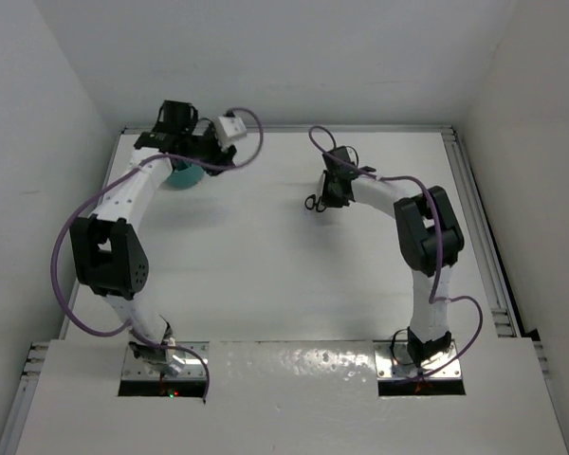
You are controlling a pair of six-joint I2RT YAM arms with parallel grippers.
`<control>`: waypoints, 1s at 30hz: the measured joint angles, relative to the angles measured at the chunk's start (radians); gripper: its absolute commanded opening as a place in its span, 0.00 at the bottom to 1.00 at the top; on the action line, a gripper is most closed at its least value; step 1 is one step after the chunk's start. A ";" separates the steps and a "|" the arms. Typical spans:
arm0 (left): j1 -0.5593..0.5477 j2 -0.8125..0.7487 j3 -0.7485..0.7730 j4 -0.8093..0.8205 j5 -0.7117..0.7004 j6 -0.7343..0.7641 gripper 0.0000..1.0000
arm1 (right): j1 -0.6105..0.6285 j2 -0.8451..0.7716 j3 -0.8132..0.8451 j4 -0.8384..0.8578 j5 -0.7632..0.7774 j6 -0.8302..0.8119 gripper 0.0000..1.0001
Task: Sort the stationery into containers
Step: Pick up the scissors from the center of the board.
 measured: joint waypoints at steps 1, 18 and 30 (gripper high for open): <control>-0.027 -0.015 -0.025 -0.039 0.012 0.098 0.42 | 0.000 -0.032 -0.030 0.008 -0.010 0.007 0.00; -0.332 -0.581 -0.763 0.329 0.040 0.893 0.56 | 0.095 -0.383 -0.240 0.111 -0.145 0.131 0.00; -0.363 -0.579 -0.847 0.405 -0.053 0.986 0.54 | 0.235 -0.491 -0.279 0.132 -0.201 0.187 0.00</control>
